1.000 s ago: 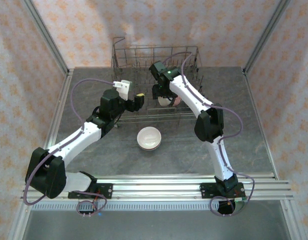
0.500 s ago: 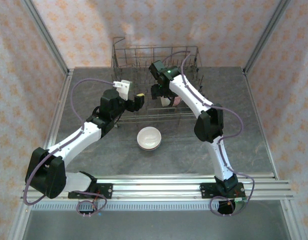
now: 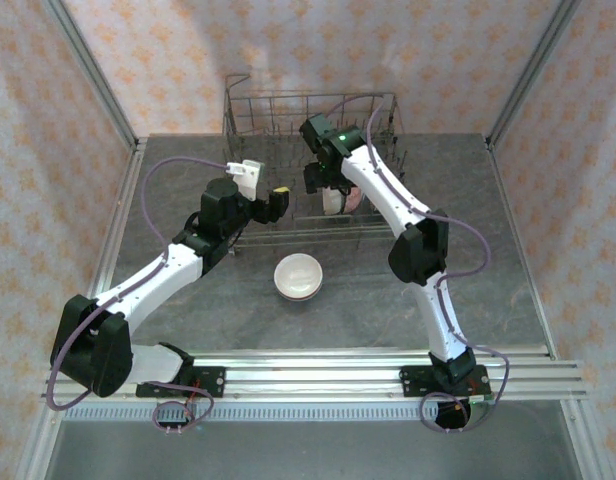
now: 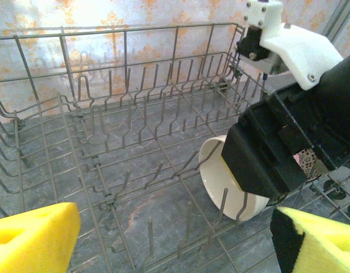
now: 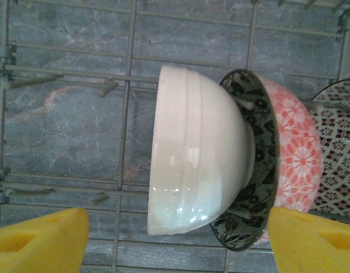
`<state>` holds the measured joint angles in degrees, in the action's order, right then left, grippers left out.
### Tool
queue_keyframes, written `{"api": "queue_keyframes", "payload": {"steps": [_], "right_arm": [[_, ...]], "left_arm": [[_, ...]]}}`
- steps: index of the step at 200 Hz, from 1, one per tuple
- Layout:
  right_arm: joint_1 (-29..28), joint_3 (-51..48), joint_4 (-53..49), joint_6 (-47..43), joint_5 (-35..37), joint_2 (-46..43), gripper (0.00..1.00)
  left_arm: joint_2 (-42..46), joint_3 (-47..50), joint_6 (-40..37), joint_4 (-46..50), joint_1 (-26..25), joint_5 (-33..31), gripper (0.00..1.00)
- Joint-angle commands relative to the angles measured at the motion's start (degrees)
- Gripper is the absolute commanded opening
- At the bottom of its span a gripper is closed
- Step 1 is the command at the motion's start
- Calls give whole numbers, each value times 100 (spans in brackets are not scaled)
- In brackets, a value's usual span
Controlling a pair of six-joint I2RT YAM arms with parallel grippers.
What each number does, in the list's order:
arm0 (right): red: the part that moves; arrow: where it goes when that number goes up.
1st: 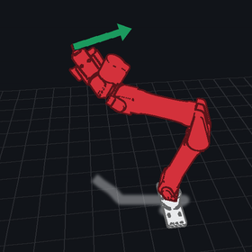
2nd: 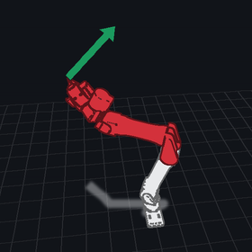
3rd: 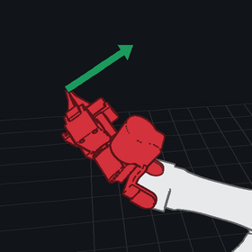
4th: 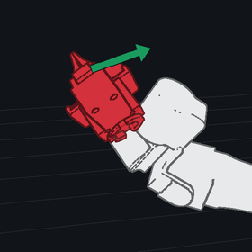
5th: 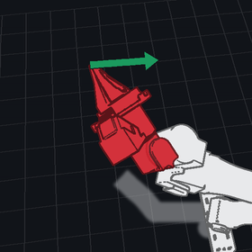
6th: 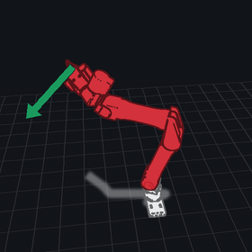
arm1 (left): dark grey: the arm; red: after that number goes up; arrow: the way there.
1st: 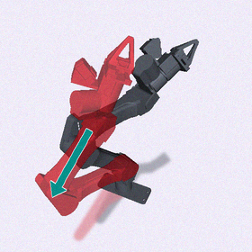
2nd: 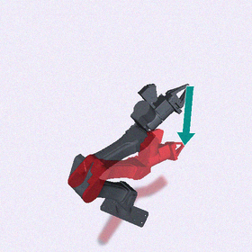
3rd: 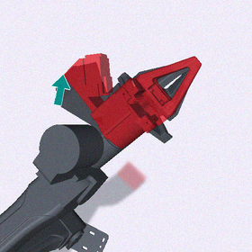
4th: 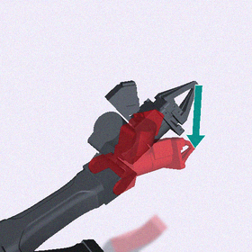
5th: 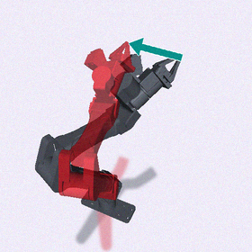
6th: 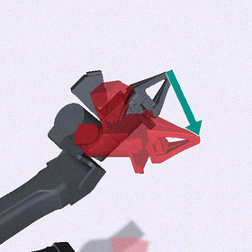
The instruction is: Load the bowls into the dish rack
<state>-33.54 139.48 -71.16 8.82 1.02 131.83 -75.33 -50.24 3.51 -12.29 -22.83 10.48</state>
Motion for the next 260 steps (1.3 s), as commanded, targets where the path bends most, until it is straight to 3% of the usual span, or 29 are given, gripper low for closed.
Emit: {"api": "queue_keyframes", "payload": {"steps": [1,67,108,147,172,233,260], "right_arm": [[40,348,-111,-162,217,-266,83],[210,739,-311,-197,-215,-602,84],[344,51,-196,-156,-305,-1161,85],[366,-382,17,-188,-556,-1296,84],[333,-484,23,-150,-689,-1269,84],[295,-1075,266,-453,-680,-1786,84],[295,-1243,224,-508,-614,-1926,85]], "left_arm": [[110,-233,-114,525,-2,333,88],[344,-712,-908,2377,-26,1217,82],[457,-1025,-1336,3557,-552,770,78],[484,-795,-1150,3120,-563,46,79],[269,-1074,-832,2795,-316,244,80],[60,-2223,-507,2783,-310,136,84],[525,-2021,-249,3088,-337,423,78]]}}
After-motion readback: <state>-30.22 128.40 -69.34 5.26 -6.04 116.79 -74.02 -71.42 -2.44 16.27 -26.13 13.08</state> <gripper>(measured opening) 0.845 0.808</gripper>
